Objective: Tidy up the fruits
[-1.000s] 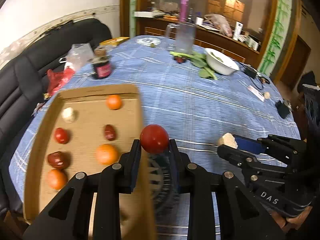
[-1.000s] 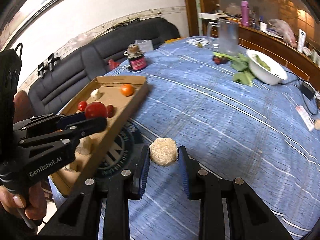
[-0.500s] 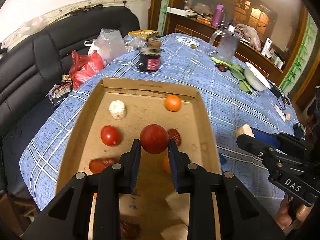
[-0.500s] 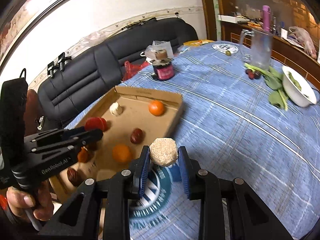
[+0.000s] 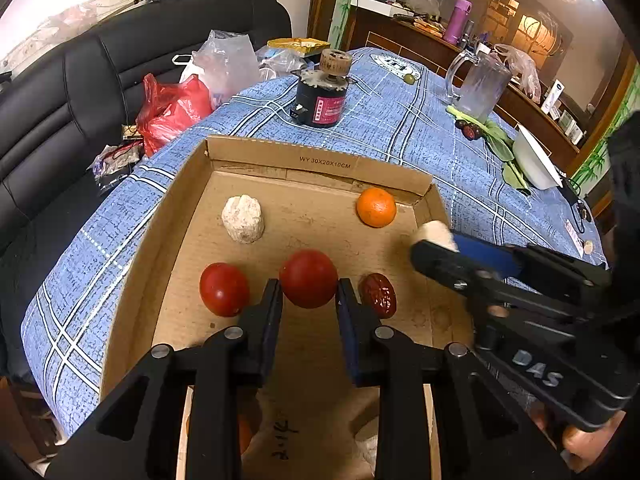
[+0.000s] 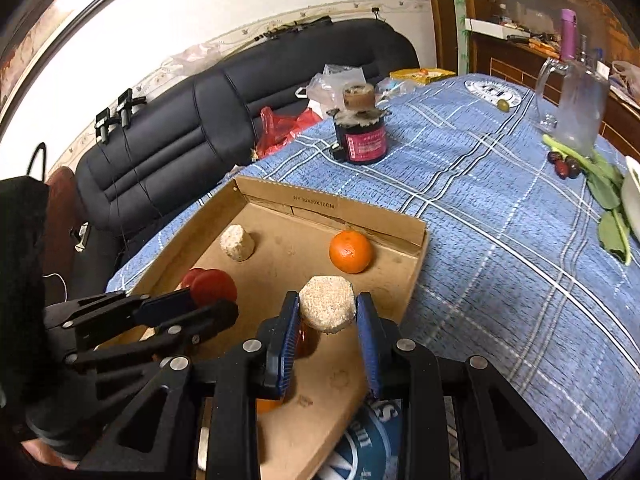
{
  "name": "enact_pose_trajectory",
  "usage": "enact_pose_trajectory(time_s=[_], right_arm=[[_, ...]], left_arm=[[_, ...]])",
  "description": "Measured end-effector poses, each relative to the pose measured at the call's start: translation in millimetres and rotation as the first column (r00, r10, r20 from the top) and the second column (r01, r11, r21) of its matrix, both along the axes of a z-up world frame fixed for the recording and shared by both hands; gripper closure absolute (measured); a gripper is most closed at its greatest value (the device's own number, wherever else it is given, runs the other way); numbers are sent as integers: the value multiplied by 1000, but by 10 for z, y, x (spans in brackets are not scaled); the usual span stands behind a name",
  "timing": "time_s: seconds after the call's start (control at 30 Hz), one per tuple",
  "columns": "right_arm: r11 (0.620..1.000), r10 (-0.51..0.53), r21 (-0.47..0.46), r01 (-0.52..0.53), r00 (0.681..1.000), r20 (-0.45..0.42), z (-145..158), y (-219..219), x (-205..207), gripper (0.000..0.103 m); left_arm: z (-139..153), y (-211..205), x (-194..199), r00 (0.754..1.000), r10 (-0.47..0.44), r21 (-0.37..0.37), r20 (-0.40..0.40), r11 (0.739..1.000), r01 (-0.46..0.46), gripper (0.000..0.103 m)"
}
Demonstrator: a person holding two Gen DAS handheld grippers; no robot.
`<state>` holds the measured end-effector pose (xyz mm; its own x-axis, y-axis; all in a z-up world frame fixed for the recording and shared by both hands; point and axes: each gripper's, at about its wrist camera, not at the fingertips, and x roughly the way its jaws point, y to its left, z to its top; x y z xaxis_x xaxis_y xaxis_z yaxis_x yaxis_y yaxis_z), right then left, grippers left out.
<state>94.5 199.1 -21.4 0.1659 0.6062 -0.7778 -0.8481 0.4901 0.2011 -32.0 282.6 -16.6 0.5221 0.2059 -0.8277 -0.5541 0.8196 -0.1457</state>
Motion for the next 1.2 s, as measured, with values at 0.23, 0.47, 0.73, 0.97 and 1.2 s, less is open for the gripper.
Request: enact_pose_trajectory(time_s=[0.23, 0.47, 0.73, 0.97, 1.2], right_arm=[[1000, 9, -24, -9, 1000, -14, -151, 134, 66, 74], [999, 16, -45, -16, 1000, 2, -223, 196, 90, 74], [997, 38, -62, -38, 999, 5, -222, 236, 80, 64], [997, 49, -52, -48, 999, 8, -125, 168, 49, 60], [996, 88, -24, -88, 996, 34, 71, -10, -70, 55]], left_arm=[[-68, -26, 84, 998, -12, 16, -59, 1000, 13, 78], [-150, -14, 131, 993, -14, 6, -114, 1000, 15, 78], [-195, 11, 140, 989, 7, 4, -151, 1000, -6, 68], [-158, -20, 77, 990, 13, 2, -141, 1000, -13, 56], [-34, -151, -146, 997, 20, 31, -71, 999, -18, 56]])
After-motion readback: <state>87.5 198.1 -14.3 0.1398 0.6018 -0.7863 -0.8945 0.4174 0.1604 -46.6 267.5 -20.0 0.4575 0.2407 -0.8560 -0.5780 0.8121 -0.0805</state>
